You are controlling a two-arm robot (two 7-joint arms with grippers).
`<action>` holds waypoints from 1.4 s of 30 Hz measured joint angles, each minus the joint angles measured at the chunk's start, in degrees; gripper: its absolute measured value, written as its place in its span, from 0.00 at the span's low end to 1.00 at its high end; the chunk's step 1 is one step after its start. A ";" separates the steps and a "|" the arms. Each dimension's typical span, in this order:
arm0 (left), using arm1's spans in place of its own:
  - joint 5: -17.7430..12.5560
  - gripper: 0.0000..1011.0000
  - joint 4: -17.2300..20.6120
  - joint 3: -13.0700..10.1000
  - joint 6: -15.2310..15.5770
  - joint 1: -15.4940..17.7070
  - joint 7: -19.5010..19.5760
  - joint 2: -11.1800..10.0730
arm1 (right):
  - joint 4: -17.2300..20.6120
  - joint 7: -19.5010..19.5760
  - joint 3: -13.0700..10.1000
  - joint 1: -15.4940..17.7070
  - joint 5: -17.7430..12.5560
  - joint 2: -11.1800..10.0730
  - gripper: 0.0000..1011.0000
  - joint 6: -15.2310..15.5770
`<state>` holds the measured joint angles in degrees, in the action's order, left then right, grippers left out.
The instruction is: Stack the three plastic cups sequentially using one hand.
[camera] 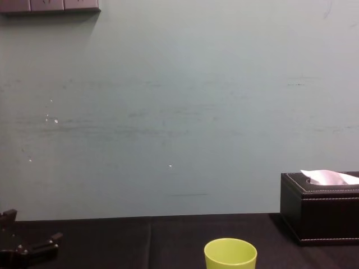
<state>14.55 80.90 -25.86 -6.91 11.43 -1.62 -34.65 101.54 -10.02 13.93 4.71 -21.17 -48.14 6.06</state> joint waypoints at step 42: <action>0.00 1.00 0.00 0.00 0.00 0.00 0.00 0.00 | 2.60 -17.56 -3.46 7.00 -3.92 0.39 0.99 -1.68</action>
<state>14.55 80.90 -25.86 -6.91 11.43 -1.62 -34.64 104.14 -27.58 10.46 11.71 -25.09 -47.75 4.38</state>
